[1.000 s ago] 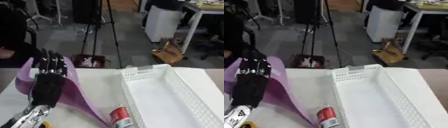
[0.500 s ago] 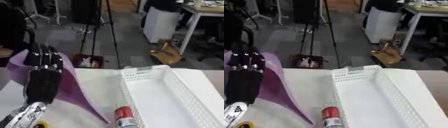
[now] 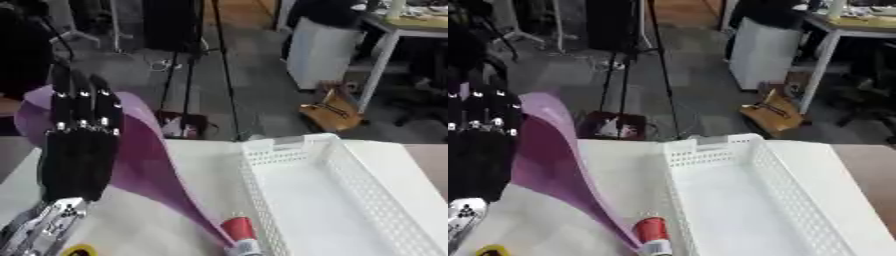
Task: Pick up objects on the table and place them in the box.
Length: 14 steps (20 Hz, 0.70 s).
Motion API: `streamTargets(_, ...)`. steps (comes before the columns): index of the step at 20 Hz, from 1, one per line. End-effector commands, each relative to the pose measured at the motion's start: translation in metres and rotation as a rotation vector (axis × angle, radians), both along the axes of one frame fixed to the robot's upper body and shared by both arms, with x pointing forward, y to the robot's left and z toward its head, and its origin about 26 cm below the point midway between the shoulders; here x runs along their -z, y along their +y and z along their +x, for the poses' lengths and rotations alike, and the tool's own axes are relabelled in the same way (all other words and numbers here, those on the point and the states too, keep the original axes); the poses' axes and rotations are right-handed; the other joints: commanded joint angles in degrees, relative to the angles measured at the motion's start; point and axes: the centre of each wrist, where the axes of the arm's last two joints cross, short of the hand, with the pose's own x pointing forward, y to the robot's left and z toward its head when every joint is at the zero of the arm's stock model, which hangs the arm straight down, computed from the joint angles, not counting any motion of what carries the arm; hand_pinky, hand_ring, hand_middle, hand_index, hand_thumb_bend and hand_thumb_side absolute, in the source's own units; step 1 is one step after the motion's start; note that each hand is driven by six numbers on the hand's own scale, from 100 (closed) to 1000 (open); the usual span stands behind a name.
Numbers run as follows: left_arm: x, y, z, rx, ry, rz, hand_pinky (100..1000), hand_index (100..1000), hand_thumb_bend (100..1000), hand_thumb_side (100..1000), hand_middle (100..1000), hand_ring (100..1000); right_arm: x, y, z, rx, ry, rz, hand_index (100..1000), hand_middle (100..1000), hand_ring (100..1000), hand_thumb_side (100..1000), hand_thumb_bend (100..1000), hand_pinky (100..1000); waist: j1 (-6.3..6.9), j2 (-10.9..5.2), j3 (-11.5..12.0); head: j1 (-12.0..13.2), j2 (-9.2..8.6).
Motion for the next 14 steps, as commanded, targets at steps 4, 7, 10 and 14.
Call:
streamTargets(4, -0.029, -0.007, -0.019, 0.035, -0.139, 0.049, 801, 584, 464, 333, 616, 692, -0.016, -0.003, -0.002, 0.007, -0.046, -0.046, 593, 533, 560, 469, 100, 594, 0.2, -2.02, -0.01, 0.18, -1.57)
streamTargets(7, -0.037, -0.012, -0.026, 0.057, -0.17, 0.068, 801, 580, 456, 361, 617, 696, -0.017, -0.003, -0.002, 0.008, -0.046, -0.047, 593, 533, 561, 466, 100, 594, 0.3, -2.26, 0.08, 0.24, -1.41)
streamTargets(10, -0.043, -0.016, -0.032, 0.076, -0.192, 0.09, 801, 579, 456, 362, 617, 696, -0.017, -0.003, -0.002, 0.009, -0.045, -0.047, 593, 533, 561, 465, 100, 594, 0.37, -2.41, 0.17, 0.24, -1.27)
streamTargets(14, -0.054, -0.024, -0.043, 0.112, -0.237, 0.122, 795, 577, 442, 387, 610, 697, -0.018, -0.003, -0.002, 0.009, -0.046, -0.048, 593, 533, 560, 461, 100, 594, 0.42, -2.78, 0.15, 0.14, -0.87)
